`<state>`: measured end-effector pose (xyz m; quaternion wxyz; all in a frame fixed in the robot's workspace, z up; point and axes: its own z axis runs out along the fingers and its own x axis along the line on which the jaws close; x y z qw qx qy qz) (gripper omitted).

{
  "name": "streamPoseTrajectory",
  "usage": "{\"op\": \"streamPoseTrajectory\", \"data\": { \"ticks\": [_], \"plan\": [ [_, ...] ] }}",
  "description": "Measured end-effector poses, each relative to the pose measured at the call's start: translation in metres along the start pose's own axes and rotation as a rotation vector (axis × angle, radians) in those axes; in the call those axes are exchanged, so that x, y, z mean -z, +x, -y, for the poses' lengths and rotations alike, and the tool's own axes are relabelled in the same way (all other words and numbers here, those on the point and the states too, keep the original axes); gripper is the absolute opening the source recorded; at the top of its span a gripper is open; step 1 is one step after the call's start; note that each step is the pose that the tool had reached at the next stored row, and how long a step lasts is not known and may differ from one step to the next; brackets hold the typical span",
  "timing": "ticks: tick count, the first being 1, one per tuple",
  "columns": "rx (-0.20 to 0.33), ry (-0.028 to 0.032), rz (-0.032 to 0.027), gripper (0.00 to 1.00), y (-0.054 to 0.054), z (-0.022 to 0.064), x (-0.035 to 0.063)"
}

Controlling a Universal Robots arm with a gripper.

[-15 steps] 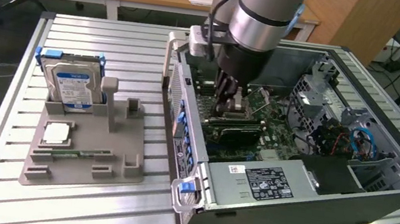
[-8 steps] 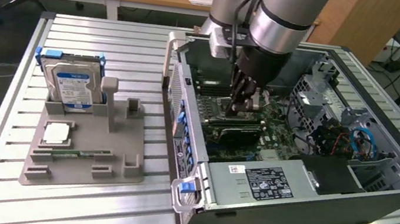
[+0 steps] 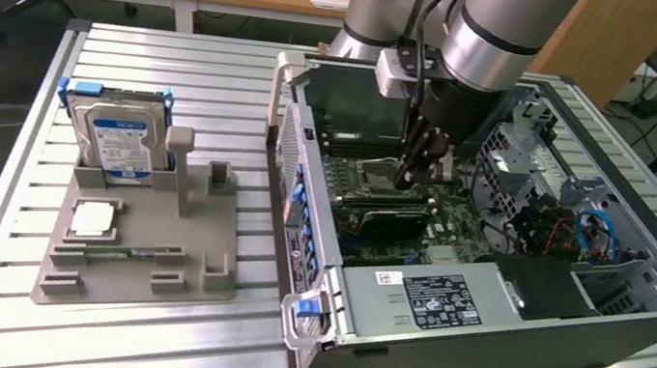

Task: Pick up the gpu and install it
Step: 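Press down on the gpu until it lock into place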

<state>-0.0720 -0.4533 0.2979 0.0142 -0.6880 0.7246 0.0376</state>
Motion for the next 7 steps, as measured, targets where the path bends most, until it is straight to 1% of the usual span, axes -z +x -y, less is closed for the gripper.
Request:
{"op": "streamPoseTrajectory", "data": {
  "ticks": [7],
  "plan": [
    [0.000, 0.0000, 0.0000, 0.11, 0.0000, 0.0000, 0.0000]
  ]
}}
